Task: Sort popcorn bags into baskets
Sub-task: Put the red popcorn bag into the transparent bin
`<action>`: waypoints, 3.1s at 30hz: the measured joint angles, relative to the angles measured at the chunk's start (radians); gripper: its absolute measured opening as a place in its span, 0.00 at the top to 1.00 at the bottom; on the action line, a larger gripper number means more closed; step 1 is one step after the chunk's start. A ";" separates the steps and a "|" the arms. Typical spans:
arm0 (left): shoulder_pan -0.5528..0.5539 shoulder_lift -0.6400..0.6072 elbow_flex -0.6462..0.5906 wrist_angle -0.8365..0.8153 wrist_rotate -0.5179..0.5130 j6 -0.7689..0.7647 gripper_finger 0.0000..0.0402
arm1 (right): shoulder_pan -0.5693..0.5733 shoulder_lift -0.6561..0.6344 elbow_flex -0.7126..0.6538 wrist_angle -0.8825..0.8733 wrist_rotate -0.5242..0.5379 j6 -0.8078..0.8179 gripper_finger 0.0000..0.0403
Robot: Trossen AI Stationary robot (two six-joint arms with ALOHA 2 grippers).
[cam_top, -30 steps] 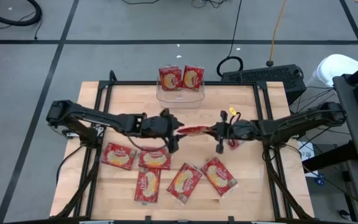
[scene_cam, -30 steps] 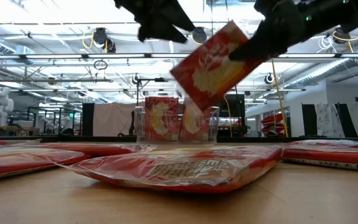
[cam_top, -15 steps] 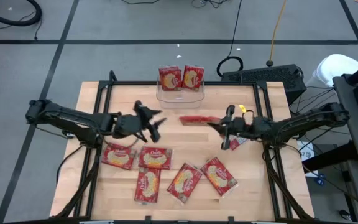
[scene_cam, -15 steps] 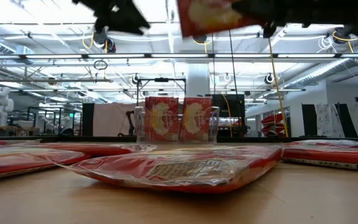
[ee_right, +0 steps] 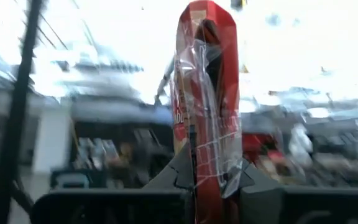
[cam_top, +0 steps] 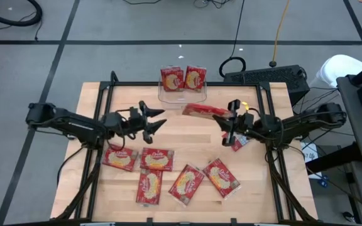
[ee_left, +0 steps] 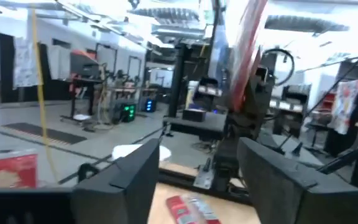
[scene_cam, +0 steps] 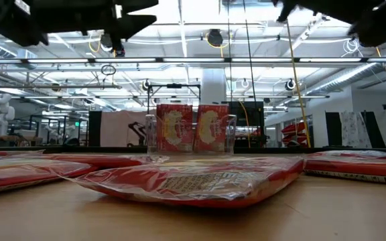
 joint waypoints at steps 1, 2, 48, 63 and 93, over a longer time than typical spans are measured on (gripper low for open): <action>-0.003 0.030 0.014 0.023 0.017 0.001 0.40 | -0.003 0.027 0.015 0.043 -0.025 0.000 0.97; -0.006 0.060 0.033 0.047 0.029 0.011 0.36 | -0.007 0.053 0.027 0.076 -0.043 0.001 0.97; -0.006 -0.054 0.327 -0.798 0.005 0.037 0.95 | 0.022 -0.102 0.244 -1.088 0.182 0.419 0.58; 0.014 0.006 0.331 -1.152 0.192 -0.273 0.93 | -0.091 0.244 0.951 -1.923 -0.096 0.274 0.53; -0.019 0.102 0.331 -1.182 0.077 -0.138 0.92 | -0.145 0.708 1.338 -2.179 -0.252 -0.004 0.53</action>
